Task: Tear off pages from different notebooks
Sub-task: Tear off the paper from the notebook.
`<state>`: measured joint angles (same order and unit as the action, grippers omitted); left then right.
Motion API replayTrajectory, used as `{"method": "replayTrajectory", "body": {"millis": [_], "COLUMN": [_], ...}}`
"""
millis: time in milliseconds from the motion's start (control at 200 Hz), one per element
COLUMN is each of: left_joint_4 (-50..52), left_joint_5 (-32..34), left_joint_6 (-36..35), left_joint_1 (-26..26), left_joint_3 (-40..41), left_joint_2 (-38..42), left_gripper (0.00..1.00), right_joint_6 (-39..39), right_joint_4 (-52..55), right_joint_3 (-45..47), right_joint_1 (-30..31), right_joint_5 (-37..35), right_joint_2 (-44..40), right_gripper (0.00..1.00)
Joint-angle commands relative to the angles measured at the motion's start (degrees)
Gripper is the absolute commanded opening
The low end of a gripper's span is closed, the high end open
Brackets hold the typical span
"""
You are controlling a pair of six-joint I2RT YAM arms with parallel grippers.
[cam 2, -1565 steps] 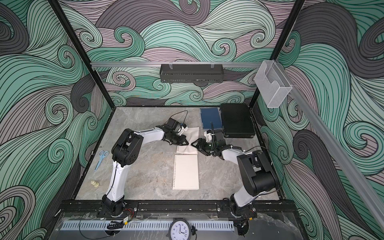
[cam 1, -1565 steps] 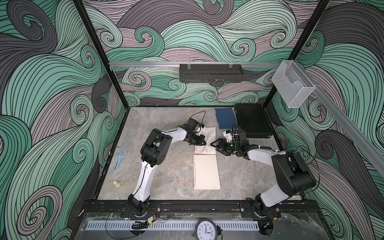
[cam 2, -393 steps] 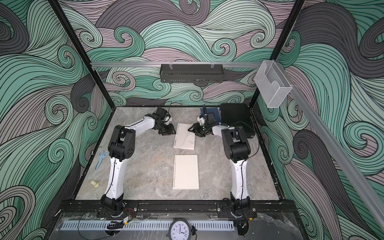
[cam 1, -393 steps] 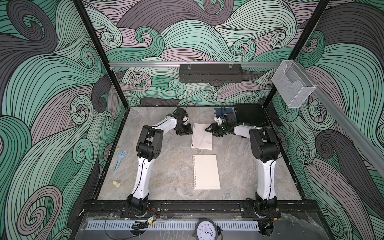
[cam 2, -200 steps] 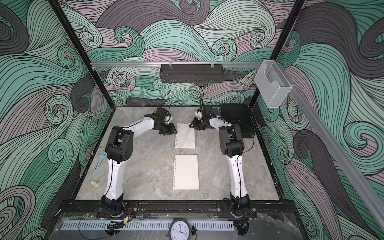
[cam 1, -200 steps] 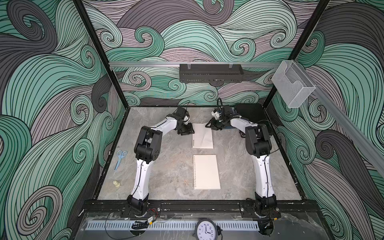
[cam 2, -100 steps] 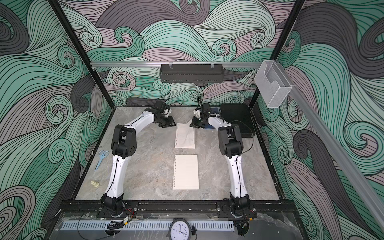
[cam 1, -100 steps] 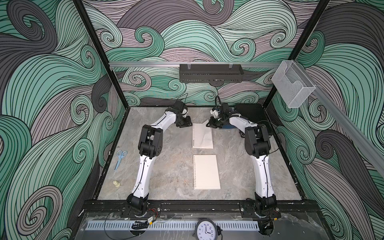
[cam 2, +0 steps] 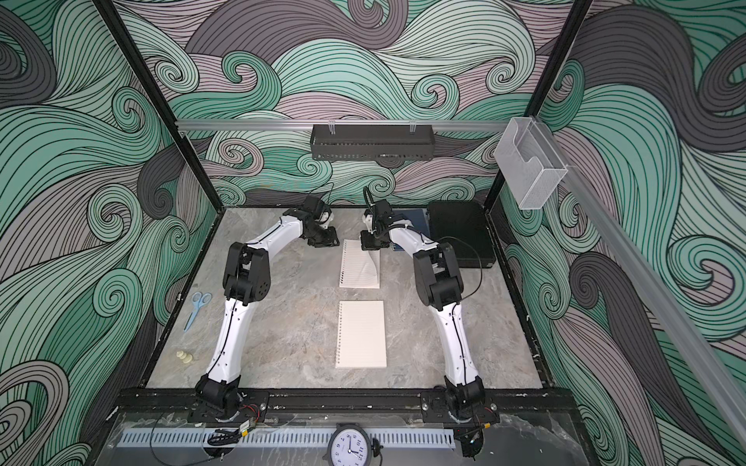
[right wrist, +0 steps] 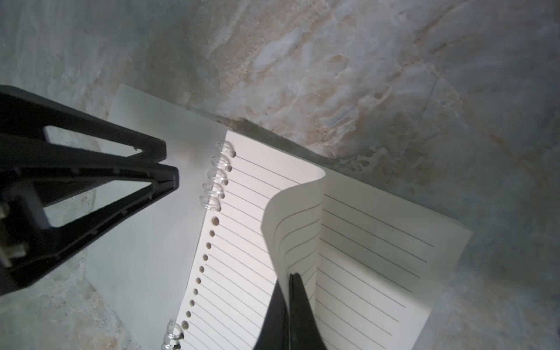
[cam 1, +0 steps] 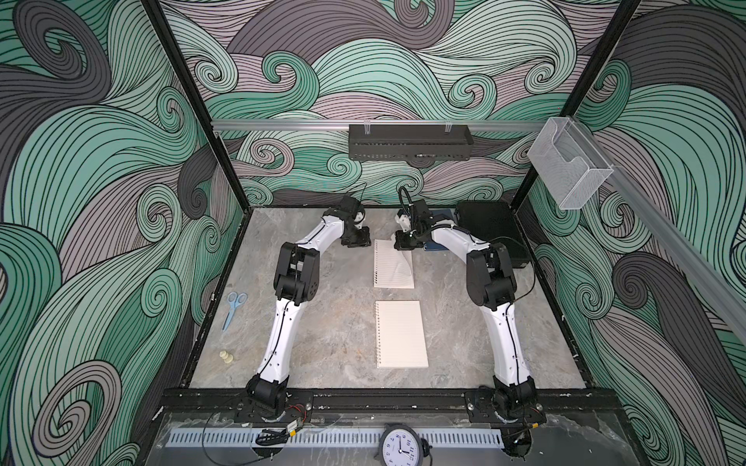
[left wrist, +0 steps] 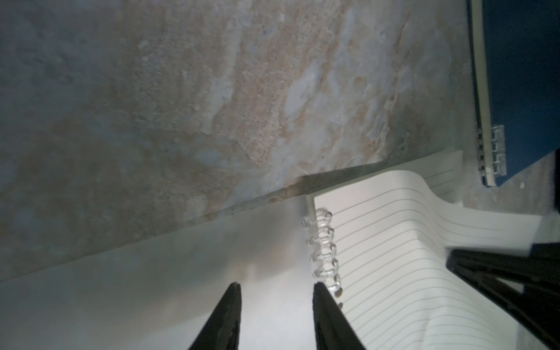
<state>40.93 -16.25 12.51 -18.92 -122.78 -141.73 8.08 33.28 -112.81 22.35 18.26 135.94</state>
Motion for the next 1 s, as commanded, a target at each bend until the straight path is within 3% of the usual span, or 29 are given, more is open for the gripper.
{"method": "replayTrajectory", "body": {"millis": [0,320,400,706,856,996], "left_joint_4": [1.9,3.2,2.9,2.0,1.3,0.5], "left_joint_5": [1.0,1.8,1.7,0.7,0.4,0.1], "left_joint_6": [-1.5,-1.6,-1.6,-0.8,-0.7,-0.4], "left_joint_1": [0.2,0.2,0.2,0.2,0.2,0.2], "left_joint_3": [-2.3,-2.2,-1.3,1.7,3.4,5.3], "left_joint_2": [-1.9,-2.8,-2.5,-1.4,-0.8,0.0], "left_gripper": [0.38,0.35,0.35,0.34,0.33,0.32], "right_joint_6": [-3.7,-5.3,-5.4,-5.6,-6.0,-6.2], "right_joint_4": [2.4,4.4,5.0,7.2,7.3,7.5], "right_joint_3": [-1.2,-4.5,-5.8,-10.5,-10.4,-10.3], "right_joint_1": [1.7,3.6,3.4,1.9,1.5,1.3], "right_joint_5": [-6.4,-12.0,-12.7,-11.7,-11.4,-11.4], "right_joint_2": [-1.8,-0.9,0.0,3.5,3.7,4.0], "right_gripper": [0.00,0.00,0.10,0.22,0.16,0.01]}}
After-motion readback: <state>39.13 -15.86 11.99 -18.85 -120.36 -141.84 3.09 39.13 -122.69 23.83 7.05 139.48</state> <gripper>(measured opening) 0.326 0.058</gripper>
